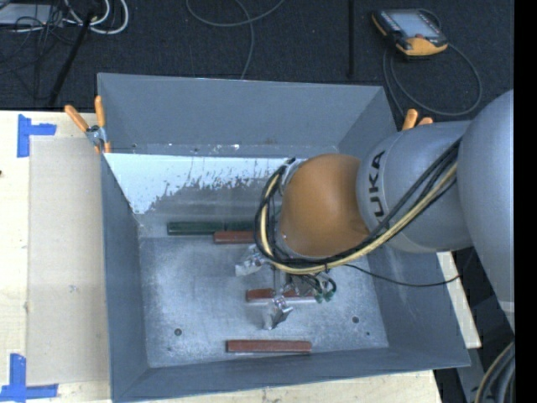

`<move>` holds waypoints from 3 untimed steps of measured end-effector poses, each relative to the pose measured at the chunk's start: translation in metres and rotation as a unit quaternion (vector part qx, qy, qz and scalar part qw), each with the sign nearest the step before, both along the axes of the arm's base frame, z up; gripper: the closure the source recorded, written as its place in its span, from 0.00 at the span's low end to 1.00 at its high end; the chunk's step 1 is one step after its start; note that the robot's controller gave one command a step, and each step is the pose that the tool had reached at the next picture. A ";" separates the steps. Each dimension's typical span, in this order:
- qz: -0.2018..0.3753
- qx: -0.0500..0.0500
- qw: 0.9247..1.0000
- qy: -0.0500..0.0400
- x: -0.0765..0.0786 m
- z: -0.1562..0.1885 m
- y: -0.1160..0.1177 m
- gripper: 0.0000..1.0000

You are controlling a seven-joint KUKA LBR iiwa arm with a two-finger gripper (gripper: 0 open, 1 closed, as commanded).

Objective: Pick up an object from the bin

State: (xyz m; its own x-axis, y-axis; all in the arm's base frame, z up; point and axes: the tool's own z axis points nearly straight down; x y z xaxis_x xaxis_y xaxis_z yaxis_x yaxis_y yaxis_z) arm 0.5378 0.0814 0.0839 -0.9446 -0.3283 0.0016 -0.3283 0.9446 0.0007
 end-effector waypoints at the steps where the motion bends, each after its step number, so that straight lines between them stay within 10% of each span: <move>1: 0.038 0.001 0.999 -0.003 -0.034 -0.007 -0.037 1.00; 2: 0.038 0.001 0.999 -0.003 -0.034 -0.007 -0.037 1.00; 3: 0.045 0.000 0.999 0.001 -0.038 0.186 -0.039 1.00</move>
Offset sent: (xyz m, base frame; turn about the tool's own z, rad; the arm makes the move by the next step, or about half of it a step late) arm 0.0000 0.0000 0.0000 0.0000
